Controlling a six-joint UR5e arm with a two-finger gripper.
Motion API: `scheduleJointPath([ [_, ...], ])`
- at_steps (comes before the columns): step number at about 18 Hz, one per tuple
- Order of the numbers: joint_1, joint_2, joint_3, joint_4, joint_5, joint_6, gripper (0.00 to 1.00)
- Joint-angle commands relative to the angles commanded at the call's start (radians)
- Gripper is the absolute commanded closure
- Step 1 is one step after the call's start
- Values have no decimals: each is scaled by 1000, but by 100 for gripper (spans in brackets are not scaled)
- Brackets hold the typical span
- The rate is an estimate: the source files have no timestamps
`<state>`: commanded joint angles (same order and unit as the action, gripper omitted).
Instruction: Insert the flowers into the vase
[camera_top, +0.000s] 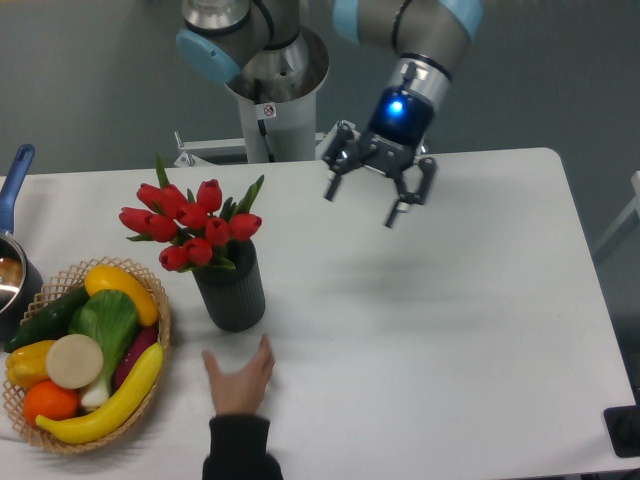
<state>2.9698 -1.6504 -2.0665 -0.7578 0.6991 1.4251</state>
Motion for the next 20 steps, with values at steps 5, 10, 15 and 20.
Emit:
scheduleJointPath([
  [5,-20,-28,80,-11,342,0,0],
  [10,-93,-89,187,-70,497,5,0],
  [15,-138,-141,290,-168,660,11,0],
  [20,-184,-173,299,-213,776,11,0],
])
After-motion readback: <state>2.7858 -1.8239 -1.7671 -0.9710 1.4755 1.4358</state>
